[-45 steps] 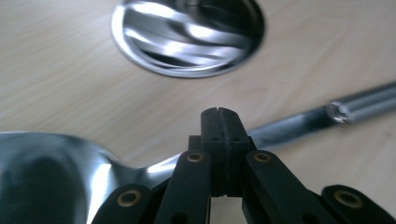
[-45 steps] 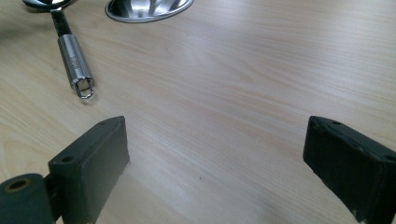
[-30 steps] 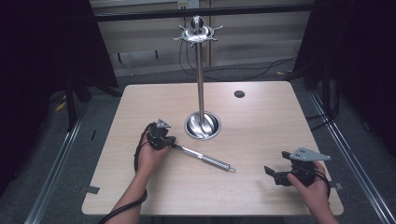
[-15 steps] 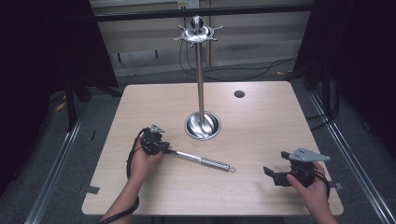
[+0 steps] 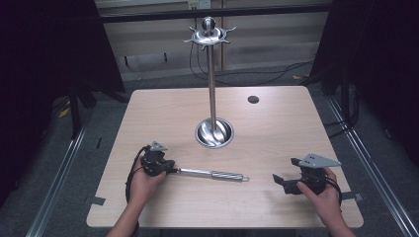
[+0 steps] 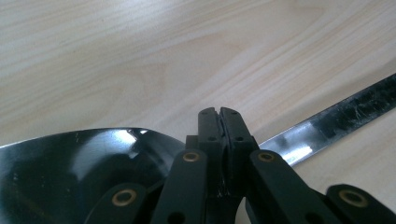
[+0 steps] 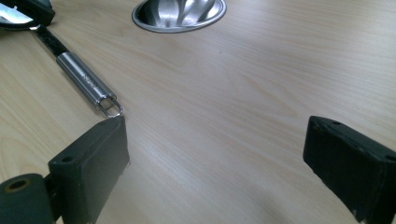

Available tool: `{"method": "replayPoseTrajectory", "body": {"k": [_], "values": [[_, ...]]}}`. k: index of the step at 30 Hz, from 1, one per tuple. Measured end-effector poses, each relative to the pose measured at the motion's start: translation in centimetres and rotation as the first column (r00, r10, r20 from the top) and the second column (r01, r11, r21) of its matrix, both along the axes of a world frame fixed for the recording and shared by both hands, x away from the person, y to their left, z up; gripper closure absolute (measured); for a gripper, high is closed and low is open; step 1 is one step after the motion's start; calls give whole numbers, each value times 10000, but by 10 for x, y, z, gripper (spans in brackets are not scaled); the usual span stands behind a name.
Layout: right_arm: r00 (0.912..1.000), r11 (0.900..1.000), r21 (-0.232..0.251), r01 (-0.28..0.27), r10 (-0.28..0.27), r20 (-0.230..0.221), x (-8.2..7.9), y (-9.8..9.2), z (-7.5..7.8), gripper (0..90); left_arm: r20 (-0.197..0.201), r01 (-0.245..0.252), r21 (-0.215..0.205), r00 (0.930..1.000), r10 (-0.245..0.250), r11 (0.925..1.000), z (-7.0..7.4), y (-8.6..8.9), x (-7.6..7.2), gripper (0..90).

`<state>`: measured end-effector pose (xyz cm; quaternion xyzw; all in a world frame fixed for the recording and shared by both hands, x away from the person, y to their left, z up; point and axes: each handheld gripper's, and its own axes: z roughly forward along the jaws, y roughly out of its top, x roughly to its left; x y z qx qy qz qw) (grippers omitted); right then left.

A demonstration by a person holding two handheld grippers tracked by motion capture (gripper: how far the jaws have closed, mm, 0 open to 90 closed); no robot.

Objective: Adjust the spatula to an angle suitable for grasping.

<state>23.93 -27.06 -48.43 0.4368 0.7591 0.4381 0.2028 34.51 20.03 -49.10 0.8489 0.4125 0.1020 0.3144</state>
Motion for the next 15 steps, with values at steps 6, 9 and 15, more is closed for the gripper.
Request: {"method": "replayPoseTrajectory", "body": {"k": [6, 9, 15], "values": [[9994, 9994, 47, -338, 338, 15, 12, 12, 0, 66, -33, -248, -354, 9997, 247, 9991, -1, 4, -12, 877], [9985, 9985, 33, -540, 540, 5, 17, 18, 0, 65, -74, -249, -293, 9997, 247, 9993, 0, 6, -18, 873], [9961, 9961, 53, -875, 875, 79, 26, 31, 0, 65, -307, -227, -440, 9993, 214, 9988, 0, 13, -28, 873]]}}
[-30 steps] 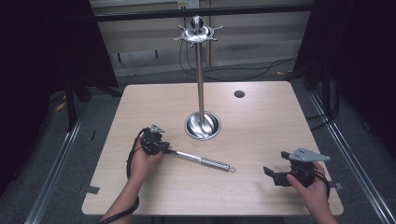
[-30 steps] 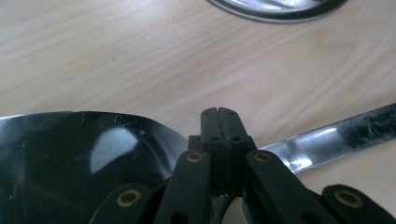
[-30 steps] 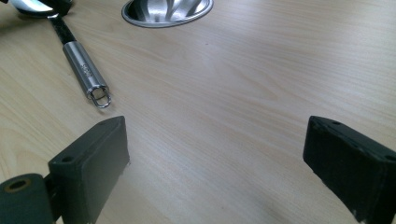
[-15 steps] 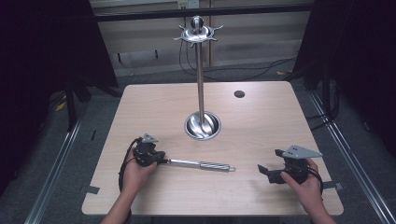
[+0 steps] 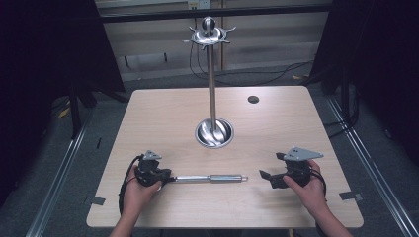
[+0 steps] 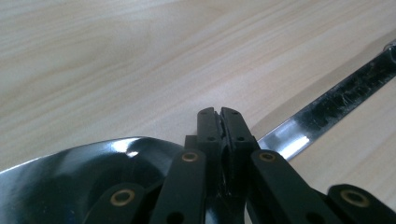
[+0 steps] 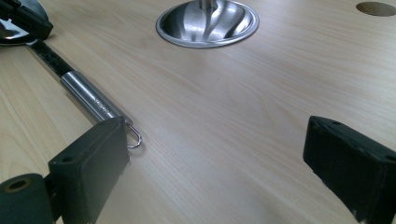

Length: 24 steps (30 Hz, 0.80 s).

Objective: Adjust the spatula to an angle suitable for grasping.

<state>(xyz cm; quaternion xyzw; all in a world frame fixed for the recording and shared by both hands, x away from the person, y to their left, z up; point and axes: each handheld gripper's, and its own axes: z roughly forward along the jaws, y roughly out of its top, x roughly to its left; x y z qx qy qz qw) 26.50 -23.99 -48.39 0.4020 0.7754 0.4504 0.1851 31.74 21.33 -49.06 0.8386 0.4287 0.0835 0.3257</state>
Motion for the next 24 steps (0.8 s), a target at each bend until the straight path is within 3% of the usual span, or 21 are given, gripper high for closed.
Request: {"method": "replayPoseTrajectory", "body": {"k": [9, 16, 21, 23, 24], "values": [[9999, 9999, -11, -164, 164, -16, 3, 4, 0, 66, -138, 96, 84, 9999, -95, 9999, 2, 3, -6, 844], [10000, 10000, 8, -33, 33, -28, -1, 0, 0, 65, 208, 384, -135, 9991, -381, 9992, 13, -2, -4, 857], [10000, 10000, -22, 65, -65, -70, -4, -3, -1, 65, 352, 1320, 66, 9906, -1322, 9912, 19, -17, -6, 871], [9999, 9999, -33, 103, -103, -53, -6, -5, 0, 66, 321, 1584, -100, 9869, -1580, 9873, 19, -22, -7, 855], [9999, 9999, -35, 126, -126, -70, -6, -5, 0, 66, 362, 1883, -144, 9816, -1877, 9820, 20, -24, -6, 855]]}}
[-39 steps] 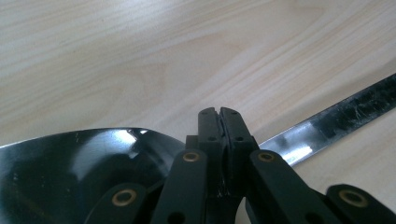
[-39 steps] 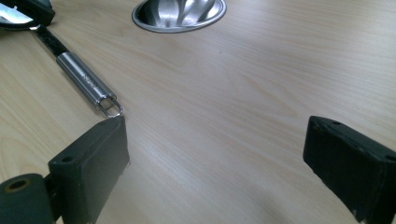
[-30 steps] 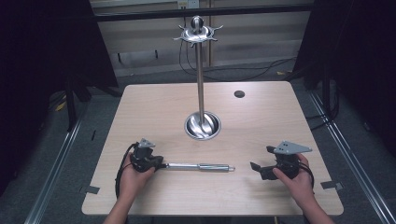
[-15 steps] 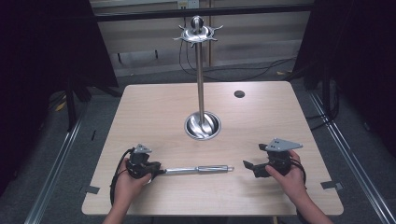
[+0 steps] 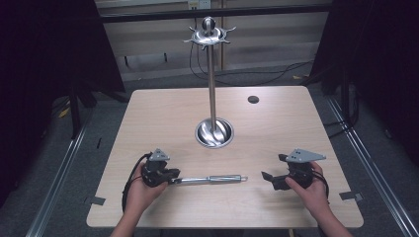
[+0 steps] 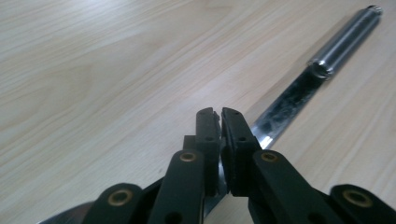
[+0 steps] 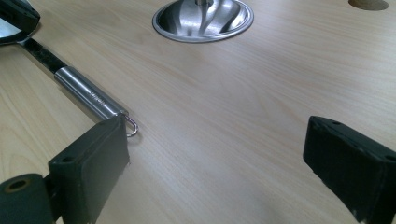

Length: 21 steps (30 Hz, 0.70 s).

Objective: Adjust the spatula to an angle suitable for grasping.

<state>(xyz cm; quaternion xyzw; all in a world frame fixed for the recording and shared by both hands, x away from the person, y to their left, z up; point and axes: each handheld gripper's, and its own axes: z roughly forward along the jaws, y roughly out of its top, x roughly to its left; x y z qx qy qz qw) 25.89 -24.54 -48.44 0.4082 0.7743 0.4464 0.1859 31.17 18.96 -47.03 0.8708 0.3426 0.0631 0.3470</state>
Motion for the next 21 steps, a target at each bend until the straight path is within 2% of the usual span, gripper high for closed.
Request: {"method": "replayPoseTrajectory", "body": {"k": [1, 2, 3, 5, 8, 9, 11, 13, 14, 16, 17, 19, 21], "values": [[10000, 10000, -14, 3, -3, 27, -1, -1, 0, 66, 65, 278, -134, 9996, -277, 9995, 0, -2, 1, 841], [10000, 10000, -27, 82, -82, 6, -2, -3, 0, 66, -29, 757, -109, 9971, -758, 9971, 1, -5, 1, 803], [10000, 10000, -27, 82, -82, 6, -2, -3, 0, 66, -29, 757, -109, 9971, -758, 9971, 1, -5, 1, 793], [9999, 9999, -19, 126, -126, 18, -3, -5, 0, 66, 163, 1087, -35, 9939, -1087, 9941, 2, -10, 1, 777], [9997, 9997, 10, 250, -250, -28, -5, -8, 0, 66, 331, 1749, 163, 9840, -1753, 9845, 4, -15, 3, 721], [9997, 9997, 10, 250, -250, -28, -5, -8, 0, 66, 331, 1749, 163, 9840, -1753, 9845, 4, -15, 3, 711], [9997, 9997, -18, 250, -250, -12, -5, -8, 0, 65, 413, 2007, 216, 9786, -2015, 9794, 3, -19, 3, 699], [9997, 9997, -25, 258, -258, -22, -6, -9, 0, 65, 440, 2281, 238, 9724, -2289, 9734, 2, -23, 3, 674], [9996, 9996, -22, 273, -273, -13, -6, -9, 0, 66, 376, 2468, 420, 9679, -2483, 9682, 2, -26, 4, 668], [9996, 9996, -27, 274, -274, -21, -6, -9, 0, 66, 338, 2493, 370, 9675, -2506, 9677, 1, -27, 4, 666], [9997, 9997, -33, 261, -261, -2, -6, -10, 0, 65, 299, 2647, 712, 9632, -2673, 9617, 1, -29, 5, 658], [9996, 9996, -23, 284, -285, -26, -6, -10, 0, 66, 405, 2622, 730, 9632, -2655, 9622, 0, -30, 5, 643], [9996, 9996, -33, 269, -269, -6, -6, -10, 0, 66, 334, 2740, 864, 9601, -2776, 9579, -1, -32, 6, 633]]}}
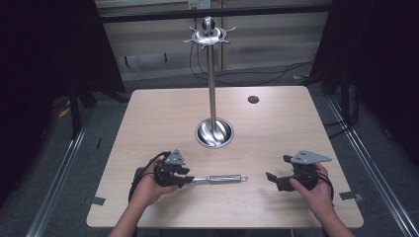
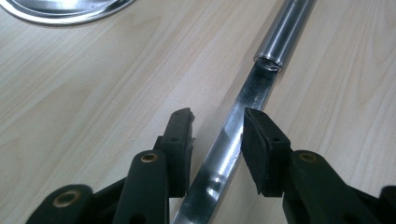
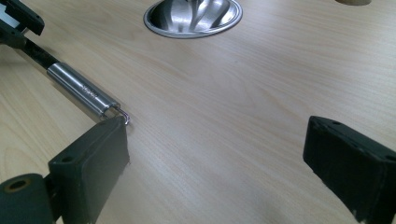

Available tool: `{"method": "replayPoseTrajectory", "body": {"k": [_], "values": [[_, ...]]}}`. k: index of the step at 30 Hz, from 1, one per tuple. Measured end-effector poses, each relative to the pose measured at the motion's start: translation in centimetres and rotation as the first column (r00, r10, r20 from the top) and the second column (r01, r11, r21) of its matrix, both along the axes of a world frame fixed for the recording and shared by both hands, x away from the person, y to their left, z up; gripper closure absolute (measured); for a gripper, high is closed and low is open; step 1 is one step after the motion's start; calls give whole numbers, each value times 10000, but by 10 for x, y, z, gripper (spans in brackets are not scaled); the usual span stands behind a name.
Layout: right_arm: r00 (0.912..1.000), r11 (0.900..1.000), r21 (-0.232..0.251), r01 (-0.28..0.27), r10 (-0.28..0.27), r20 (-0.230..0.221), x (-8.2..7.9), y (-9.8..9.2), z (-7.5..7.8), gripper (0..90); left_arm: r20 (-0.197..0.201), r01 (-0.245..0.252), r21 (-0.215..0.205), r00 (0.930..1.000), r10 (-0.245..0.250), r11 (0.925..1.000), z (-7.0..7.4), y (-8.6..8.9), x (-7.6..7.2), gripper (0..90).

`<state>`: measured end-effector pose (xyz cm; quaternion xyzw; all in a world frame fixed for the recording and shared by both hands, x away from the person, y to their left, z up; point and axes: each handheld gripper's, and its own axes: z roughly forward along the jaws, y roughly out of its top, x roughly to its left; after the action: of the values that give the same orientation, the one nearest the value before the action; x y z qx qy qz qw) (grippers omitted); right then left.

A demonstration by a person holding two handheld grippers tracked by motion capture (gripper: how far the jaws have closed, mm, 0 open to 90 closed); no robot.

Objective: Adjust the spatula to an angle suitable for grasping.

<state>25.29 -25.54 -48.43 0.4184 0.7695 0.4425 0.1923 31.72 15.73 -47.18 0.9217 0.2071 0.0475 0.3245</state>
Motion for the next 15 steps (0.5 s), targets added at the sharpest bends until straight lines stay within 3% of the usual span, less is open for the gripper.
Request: {"method": "replayPoseTrajectory", "body": {"k": [8, 11, 13, 15], "values": [[10000, 10000, -13, -8, 8, -9, -1, -1, 1, 65, -43, 388, 205, 9992, -387, 9990, -4, -7, 0, 625], [10000, 10000, -33, -13, 13, 21, -1, -1, 0, 65, -129, 604, 525, 9981, -598, 9968, -6, -8, 1, 621], [10000, 10000, -40, 17, -17, 22, -1, -2, 0, 66, -205, 692, 522, 9975, -683, 9962, -7, -9, 1, 622], [10000, 10000, -30, 43, -43, 9, -1, -2, 1, 66, -396, 466, 284, 9982, -454, 9985, -11, -12, -1, 632]]}}
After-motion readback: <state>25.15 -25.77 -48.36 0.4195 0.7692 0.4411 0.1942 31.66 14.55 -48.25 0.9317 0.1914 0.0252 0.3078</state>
